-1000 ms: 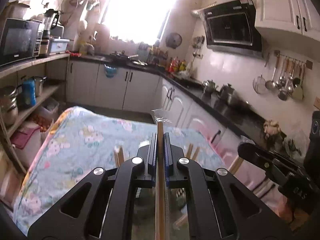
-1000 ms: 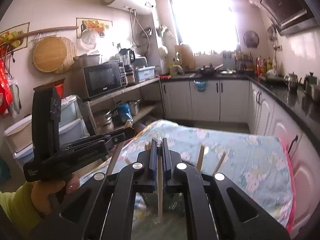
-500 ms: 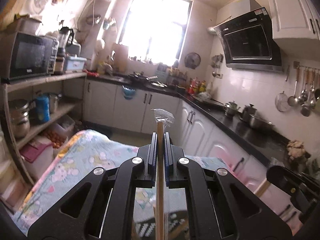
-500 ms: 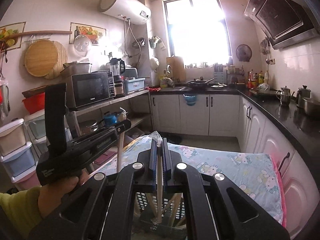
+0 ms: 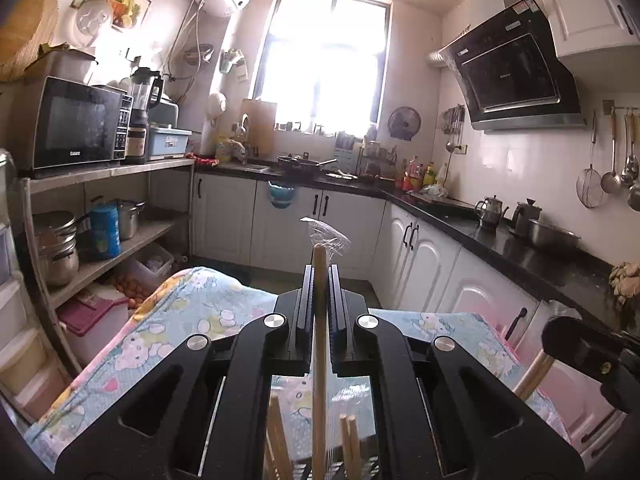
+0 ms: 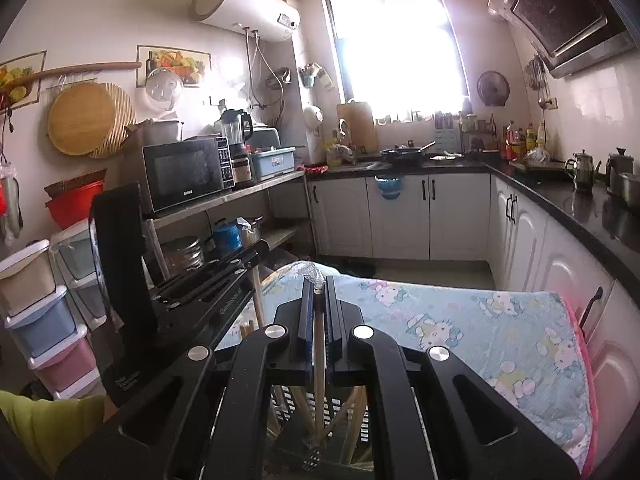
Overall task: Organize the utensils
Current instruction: 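Lower both chopsticks into the caddy and open both tools to release them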
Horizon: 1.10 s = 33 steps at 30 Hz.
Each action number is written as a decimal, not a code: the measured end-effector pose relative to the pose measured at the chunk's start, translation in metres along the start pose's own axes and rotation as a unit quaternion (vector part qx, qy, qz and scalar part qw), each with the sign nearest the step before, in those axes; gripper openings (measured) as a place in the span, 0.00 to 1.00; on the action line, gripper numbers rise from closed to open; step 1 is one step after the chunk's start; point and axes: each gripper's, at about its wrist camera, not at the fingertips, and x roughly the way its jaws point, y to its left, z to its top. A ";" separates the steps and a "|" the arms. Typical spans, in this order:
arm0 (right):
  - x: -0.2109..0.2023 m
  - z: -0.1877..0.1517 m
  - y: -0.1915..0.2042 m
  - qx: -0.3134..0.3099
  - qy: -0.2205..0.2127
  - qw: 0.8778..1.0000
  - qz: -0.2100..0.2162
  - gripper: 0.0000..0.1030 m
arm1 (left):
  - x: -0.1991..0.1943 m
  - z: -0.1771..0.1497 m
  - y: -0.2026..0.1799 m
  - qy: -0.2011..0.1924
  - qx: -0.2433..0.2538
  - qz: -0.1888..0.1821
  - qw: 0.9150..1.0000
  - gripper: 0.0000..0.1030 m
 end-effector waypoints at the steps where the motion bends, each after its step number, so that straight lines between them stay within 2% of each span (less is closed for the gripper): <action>1: 0.001 -0.002 0.000 0.002 0.001 1.000 0.001 0.05 | 0.001 -0.002 0.001 0.002 0.002 0.000 1.000 0.01; 10: 0.003 -0.020 -0.002 0.002 0.010 1.000 -0.004 0.05 | -0.001 -0.018 0.005 0.023 0.013 -0.009 1.000 0.01; 26: -0.022 -0.056 -0.004 -0.003 0.044 0.999 -0.015 0.06 | -0.012 -0.045 0.011 0.053 0.021 -0.016 0.998 0.02; 33: -0.029 -0.062 -0.001 -0.003 0.056 0.998 -0.014 0.06 | -0.020 -0.049 0.013 0.068 0.015 -0.023 0.997 0.10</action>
